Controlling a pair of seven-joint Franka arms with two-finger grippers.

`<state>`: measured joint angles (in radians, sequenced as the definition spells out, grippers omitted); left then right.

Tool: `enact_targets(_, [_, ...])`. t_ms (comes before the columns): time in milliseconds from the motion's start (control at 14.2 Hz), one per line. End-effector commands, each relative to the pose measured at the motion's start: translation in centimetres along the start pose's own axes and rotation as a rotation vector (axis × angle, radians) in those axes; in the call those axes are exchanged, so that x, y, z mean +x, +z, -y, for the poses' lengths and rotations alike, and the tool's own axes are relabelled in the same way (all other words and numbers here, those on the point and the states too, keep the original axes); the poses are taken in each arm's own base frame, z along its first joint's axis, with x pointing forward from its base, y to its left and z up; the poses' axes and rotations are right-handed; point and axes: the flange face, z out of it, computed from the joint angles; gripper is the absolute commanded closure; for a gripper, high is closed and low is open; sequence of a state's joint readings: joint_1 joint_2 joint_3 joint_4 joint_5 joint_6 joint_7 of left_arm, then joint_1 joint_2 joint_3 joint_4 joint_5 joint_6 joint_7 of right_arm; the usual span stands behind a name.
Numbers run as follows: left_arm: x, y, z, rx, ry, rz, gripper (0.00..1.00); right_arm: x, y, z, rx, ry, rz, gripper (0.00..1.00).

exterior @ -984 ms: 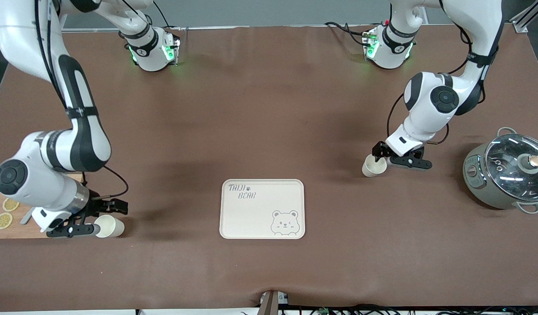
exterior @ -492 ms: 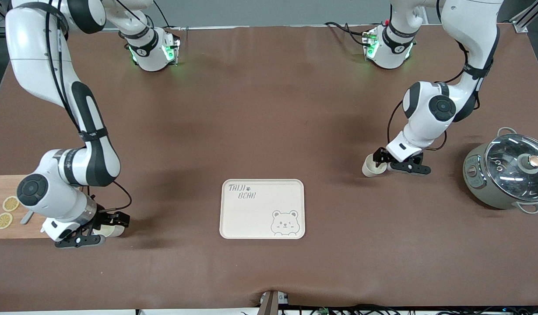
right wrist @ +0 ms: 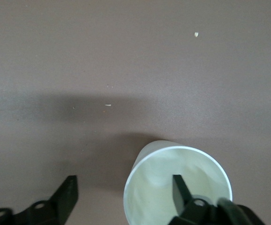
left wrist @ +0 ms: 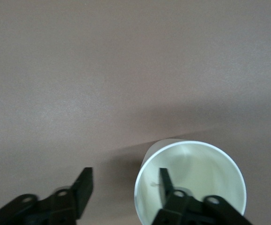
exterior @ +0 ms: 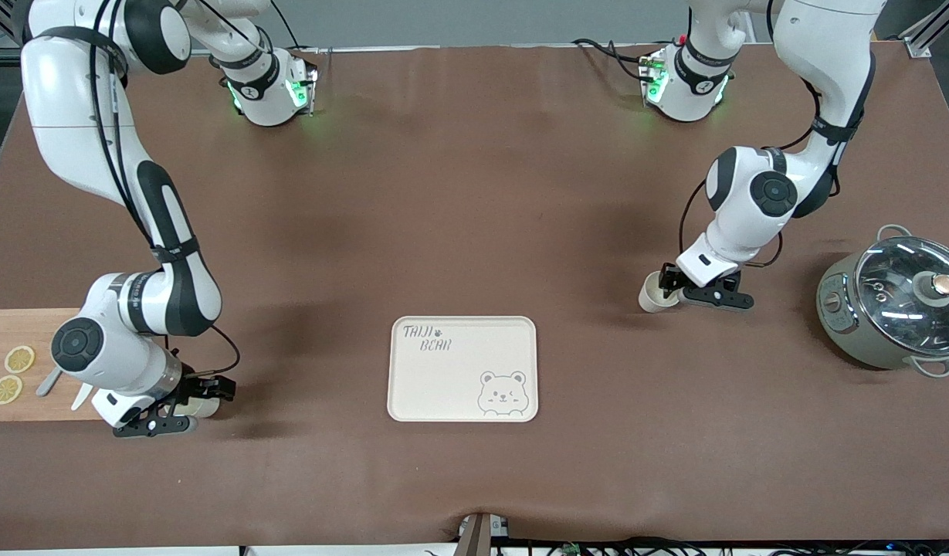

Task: Place white IKEA cup upright on tray with both arms
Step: 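Close both grippers on the rims of the white paper cups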

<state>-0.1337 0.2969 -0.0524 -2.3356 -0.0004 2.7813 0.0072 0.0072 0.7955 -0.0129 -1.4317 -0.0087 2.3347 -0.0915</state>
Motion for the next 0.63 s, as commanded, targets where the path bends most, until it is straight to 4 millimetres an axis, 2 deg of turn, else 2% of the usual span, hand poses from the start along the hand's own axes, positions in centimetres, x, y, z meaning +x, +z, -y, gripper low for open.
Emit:
enact_targets(0, [0.2, 0.0, -0.4, -0.003, 0.012, -0.011, 1.00, 0.5, -0.3, 0.2, -0.023, -0.031, -0.003, 0.58])
enact_targets(211, [0.7, -0.3, -0.7, -0.005, 0.010, -0.023, 1.00, 0.6, -0.3, 0.2, -0.023, -0.033, -0.004, 0.93])
enact_targets(281, [1.1, -0.6, -0.9, -0.006, 0.010, -0.030, 1.00, 0.6, -0.4, 0.2, -0.023, -0.032, -0.006, 1.00])
enact_targets(422, [2.8, -2.1, -1.7, -0.010, -0.026, -0.067, 1.00, 0.7, -0.6, -0.1, -0.024, -0.029, -0.010, 1.00])
enact_targets(562, [4.7, -3.6, -4.3, -0.023, -0.078, -0.073, 1.00, 0.9, -1.0, 0.1, -0.023, -0.030, -0.018, 1.00])
